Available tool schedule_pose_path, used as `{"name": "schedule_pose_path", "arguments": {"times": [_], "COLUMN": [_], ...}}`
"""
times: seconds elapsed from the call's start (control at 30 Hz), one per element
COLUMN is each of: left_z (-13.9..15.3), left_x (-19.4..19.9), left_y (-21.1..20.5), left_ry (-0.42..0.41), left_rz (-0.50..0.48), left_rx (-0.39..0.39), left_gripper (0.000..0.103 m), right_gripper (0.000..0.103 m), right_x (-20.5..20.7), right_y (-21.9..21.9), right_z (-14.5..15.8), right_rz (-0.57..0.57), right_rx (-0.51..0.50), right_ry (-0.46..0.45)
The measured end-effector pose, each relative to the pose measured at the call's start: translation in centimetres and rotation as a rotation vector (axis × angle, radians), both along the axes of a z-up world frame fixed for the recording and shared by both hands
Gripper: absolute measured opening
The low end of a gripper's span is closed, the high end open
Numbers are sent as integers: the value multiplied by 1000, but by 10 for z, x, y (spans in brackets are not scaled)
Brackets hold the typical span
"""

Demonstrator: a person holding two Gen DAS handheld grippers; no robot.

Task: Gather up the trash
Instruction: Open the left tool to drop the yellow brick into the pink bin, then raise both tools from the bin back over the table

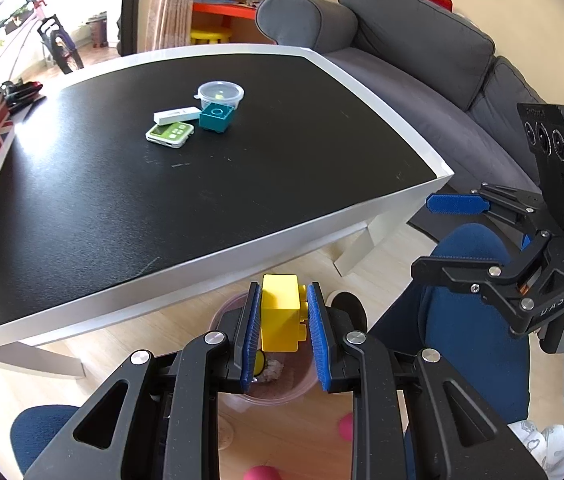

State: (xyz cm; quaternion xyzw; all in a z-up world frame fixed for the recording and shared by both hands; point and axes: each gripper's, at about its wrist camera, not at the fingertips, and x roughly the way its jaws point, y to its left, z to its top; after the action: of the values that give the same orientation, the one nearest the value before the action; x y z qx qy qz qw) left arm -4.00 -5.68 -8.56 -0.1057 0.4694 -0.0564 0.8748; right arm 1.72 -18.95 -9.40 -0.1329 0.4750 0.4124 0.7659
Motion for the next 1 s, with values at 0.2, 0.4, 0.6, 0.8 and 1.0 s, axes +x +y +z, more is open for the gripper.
{"name": "schedule_pose_path", "arguments": {"times": [0.2, 0.4, 0.6, 0.8, 1.0], "left_z": [2, 8, 6, 8, 9], "left_x": [2, 3, 4, 2, 1], "left_y": [-8, -8, -4, -1, 2], "left_ry": [-4, -38, -26, -31, -37], "left_rz": [-26, -11, 23, 34, 44], "left_rx": [-3, -1, 4, 5, 1], "left_gripper": [23, 87, 94, 95, 95], "right_gripper": [96, 96, 96, 96, 96], "right_x": [4, 7, 9, 8, 7], "right_y": [-4, -8, -11, -11, -8], "right_z": [2, 6, 5, 4, 4], "right_rz": [-16, -28, -34, -30, -30], "right_rx": [10, 18, 17, 16, 19], "right_ry": [0, -7, -5, -1, -2]}}
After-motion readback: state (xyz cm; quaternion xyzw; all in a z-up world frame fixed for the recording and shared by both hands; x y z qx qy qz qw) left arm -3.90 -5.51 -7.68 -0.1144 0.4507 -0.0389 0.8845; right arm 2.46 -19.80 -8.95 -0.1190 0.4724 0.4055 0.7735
